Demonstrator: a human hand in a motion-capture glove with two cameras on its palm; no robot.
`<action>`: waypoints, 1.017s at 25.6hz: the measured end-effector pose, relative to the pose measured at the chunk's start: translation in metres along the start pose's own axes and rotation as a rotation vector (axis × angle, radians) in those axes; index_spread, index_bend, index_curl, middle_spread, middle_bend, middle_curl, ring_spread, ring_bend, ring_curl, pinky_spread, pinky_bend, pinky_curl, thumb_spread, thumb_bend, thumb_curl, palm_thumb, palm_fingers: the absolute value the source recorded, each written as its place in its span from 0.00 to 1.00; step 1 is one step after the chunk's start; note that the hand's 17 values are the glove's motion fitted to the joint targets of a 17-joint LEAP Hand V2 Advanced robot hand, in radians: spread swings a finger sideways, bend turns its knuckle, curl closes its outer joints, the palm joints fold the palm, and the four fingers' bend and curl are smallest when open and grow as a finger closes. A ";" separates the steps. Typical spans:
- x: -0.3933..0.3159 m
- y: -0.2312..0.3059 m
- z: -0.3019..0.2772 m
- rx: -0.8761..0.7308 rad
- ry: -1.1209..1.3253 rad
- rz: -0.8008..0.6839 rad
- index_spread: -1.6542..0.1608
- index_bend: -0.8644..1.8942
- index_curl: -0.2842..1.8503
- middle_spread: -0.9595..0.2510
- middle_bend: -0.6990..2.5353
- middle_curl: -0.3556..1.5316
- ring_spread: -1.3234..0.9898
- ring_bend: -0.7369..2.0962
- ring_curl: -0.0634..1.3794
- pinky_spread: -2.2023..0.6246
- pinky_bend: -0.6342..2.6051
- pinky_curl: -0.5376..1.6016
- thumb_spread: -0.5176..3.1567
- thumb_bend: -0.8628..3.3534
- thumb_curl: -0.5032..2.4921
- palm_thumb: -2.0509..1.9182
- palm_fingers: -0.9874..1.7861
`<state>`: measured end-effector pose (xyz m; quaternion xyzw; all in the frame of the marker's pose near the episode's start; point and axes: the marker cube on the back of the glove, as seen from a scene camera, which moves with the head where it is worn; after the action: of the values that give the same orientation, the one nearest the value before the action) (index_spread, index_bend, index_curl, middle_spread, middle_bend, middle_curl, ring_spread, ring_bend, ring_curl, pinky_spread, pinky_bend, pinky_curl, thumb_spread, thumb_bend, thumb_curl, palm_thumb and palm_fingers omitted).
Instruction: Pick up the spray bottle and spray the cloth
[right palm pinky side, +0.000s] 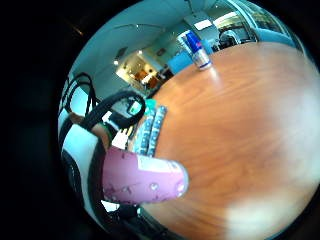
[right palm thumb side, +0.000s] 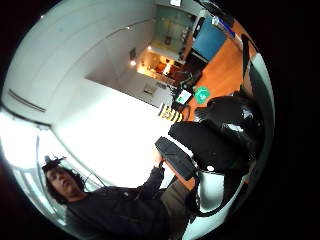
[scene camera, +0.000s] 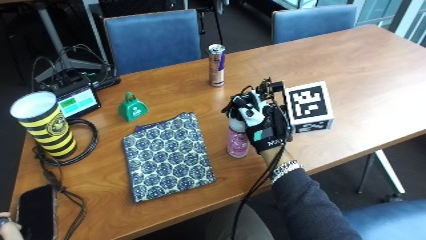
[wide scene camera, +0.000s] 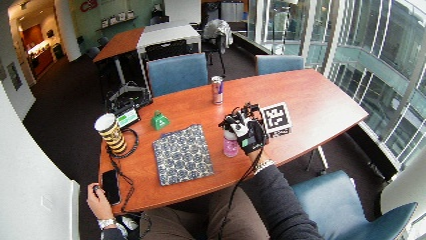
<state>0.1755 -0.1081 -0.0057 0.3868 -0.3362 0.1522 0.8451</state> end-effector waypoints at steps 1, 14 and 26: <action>0.002 0.000 -0.002 0.036 -0.018 -0.012 0.75 0.40 0.32 0.62 0.40 0.44 0.49 0.44 0.30 0.78 0.25 0.40 0.45 0.20 0.25 0.63 0.85; -0.022 -0.016 -0.033 0.280 -0.019 -0.151 0.75 0.43 0.36 0.61 0.43 0.47 0.48 0.49 0.34 0.69 0.30 0.43 0.45 0.20 0.24 0.58 0.89; -0.011 -0.025 -0.041 0.175 0.057 -0.097 0.75 0.44 0.38 0.61 0.45 0.49 0.48 0.50 0.36 0.67 0.32 0.43 0.46 0.20 0.24 0.58 0.87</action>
<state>0.1988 -0.0934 -0.0463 0.4705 -0.2783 0.1507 0.8237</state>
